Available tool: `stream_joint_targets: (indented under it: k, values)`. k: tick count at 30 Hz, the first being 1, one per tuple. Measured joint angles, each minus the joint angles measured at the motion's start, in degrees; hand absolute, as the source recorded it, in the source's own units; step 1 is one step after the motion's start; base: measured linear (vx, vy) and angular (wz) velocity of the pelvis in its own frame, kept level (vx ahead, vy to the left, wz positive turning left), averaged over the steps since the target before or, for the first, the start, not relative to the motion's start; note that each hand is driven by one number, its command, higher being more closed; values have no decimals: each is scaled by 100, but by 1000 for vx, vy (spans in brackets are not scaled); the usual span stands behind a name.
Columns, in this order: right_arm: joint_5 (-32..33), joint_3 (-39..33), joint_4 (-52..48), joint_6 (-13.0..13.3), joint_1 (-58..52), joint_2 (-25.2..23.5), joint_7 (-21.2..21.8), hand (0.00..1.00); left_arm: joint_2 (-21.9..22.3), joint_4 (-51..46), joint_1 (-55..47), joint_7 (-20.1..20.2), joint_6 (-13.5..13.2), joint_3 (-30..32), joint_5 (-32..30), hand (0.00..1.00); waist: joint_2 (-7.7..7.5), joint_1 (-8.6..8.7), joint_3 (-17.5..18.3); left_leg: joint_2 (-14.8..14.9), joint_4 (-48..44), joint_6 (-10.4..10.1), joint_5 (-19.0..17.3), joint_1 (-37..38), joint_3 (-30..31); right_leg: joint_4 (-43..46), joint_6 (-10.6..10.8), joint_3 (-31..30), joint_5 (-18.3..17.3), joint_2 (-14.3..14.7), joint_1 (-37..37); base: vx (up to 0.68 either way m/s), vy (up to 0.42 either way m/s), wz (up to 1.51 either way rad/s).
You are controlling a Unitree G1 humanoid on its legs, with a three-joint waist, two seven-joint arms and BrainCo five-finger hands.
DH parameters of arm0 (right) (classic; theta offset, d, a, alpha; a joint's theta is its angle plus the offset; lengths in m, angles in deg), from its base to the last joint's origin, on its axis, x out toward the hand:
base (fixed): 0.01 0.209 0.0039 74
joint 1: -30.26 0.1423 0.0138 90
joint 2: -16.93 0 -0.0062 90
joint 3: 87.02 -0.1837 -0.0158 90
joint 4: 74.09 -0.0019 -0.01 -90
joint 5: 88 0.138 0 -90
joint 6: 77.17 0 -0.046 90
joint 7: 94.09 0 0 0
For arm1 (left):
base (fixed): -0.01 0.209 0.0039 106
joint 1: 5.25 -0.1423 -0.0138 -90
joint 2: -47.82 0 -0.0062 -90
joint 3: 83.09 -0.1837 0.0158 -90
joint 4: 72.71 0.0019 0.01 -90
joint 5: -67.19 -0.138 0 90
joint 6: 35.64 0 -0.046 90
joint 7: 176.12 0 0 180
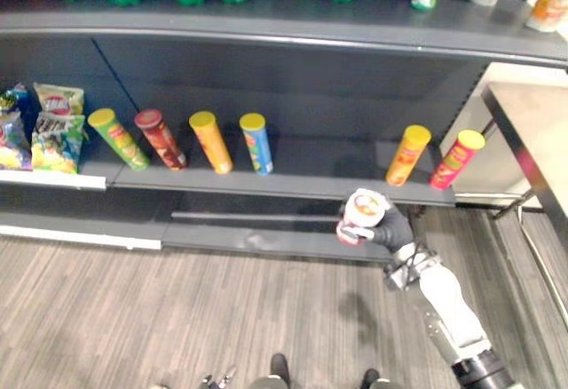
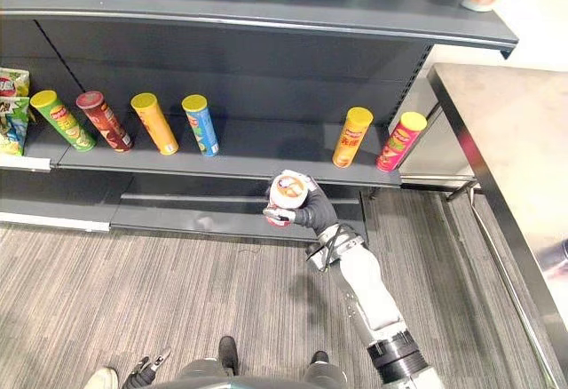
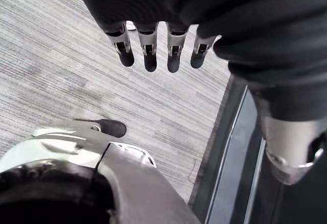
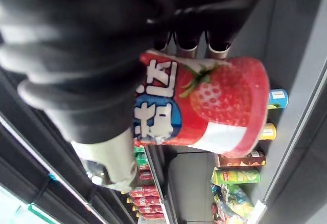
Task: Put the gum and the chips on the shelf.
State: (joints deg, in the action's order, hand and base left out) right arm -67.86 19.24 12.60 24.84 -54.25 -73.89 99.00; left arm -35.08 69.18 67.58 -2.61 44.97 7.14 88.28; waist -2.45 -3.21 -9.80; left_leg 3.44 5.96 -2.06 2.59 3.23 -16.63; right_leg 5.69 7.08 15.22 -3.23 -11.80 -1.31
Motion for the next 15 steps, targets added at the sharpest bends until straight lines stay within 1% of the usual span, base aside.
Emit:
stream_joint_targets:
  k: [4,7,10,11,15]
  values:
    - [-14,-19,228,-3,281,13,-97,100,1,27,-4,-1,21,4,-29,0,10,3,80,32,1,-48,-8,17,3,-130,22,31,13,45,-101,-70,-4,-1]
    - [-14,-70,230,-19,538,66,-232,100,-3,24,-23,3,85,15,-211,0,-33,-11,174,46,2,-60,5,2,5,-164,29,37,58,46,-103,-12,1,1]
    - [10,-262,285,-170,796,71,-304,100,-26,11,-56,10,89,24,-212,0,-115,-18,275,52,2,-54,20,-4,27,-178,23,54,104,51,-112,22,5,3]
    - [14,-298,400,-196,871,72,-307,100,-26,11,-69,10,112,23,-217,0,-144,-18,333,51,2,-20,46,-2,46,-180,22,70,107,52,-118,48,3,8]
    - [18,-302,473,-331,928,72,-211,100,-25,9,-69,10,128,23,-266,0,-165,-15,372,50,1,1,90,15,154,-181,13,127,113,59,-187,29,-2,12]
